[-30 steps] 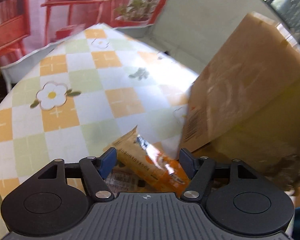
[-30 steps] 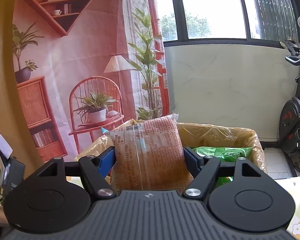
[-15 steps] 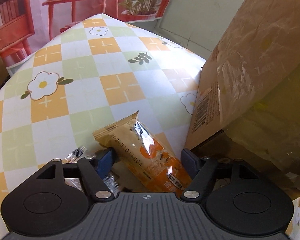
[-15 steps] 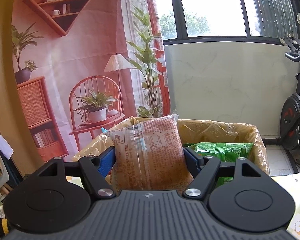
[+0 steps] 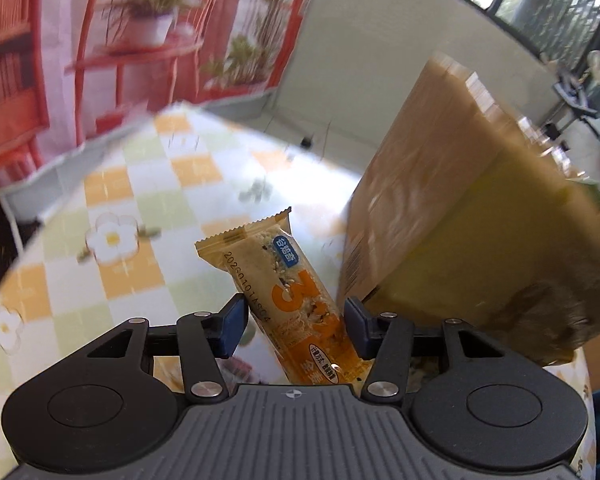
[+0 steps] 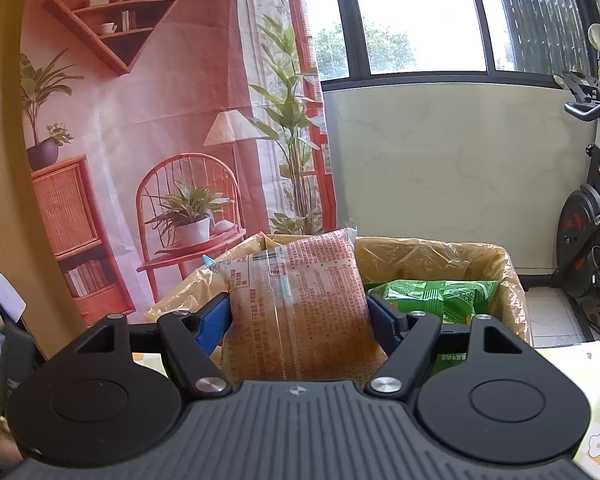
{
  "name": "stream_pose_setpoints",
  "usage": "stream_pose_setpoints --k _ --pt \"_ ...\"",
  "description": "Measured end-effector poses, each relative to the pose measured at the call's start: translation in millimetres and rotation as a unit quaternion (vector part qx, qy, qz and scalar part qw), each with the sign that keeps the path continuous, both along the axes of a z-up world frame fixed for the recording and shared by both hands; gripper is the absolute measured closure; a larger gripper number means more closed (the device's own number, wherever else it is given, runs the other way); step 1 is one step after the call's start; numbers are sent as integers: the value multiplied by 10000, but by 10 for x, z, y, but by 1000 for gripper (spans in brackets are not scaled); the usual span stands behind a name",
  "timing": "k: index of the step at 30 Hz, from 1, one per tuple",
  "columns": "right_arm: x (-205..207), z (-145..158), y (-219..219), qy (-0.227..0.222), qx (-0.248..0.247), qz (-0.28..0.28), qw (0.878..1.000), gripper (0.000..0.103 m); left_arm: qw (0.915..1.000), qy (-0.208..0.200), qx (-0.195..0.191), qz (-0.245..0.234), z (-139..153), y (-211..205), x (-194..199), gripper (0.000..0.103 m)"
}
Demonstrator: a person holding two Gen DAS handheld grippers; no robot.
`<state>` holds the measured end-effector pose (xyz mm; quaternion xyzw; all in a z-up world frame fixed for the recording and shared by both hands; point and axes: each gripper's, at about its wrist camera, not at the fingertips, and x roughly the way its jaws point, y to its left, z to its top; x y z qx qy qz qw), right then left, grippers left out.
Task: Organize snacks
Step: 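Grasp the yellow snack bar with the left tool while the right tool holds the brown bag over the box, then lower the yellow bar into the box with the left tool while the right tool releases the brown bag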
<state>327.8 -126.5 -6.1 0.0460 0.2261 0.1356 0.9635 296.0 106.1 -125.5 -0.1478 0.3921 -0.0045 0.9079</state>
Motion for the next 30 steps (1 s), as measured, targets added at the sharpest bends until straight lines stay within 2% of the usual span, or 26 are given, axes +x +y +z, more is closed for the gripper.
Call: stream_pose_setpoints --k 5,9,15,20,26,29,30 --pt "-1 -3 -16 -25 -2 -21 10000 29 9973 -686 84 -249 539 -42 -59 48" --pt "14 19 8 -110 -36 -50 9999 29 9903 -1300 112 -481 999 -142 -38 48" --pt "161 102 49 -337 -177 -69 9993 29 9785 -1851 26 -909 1389 -473 251 48" --pt "411 102 67 -436 -292 -144 9985 29 9731 -1800 69 -1436 1393 -832 661 48" --pt "763 -55 47 -186 -421 -213 9987 29 9740 -1519 71 -1681 1158 -1041 1125 47" --pt "845 -127 72 -100 -633 -155 9978 28 9757 -1416 130 -1665 1045 -1035 1286 41" --pt "850 -138 86 -91 -716 -130 9973 27 9757 -1429 180 -1649 1036 -997 1313 36"
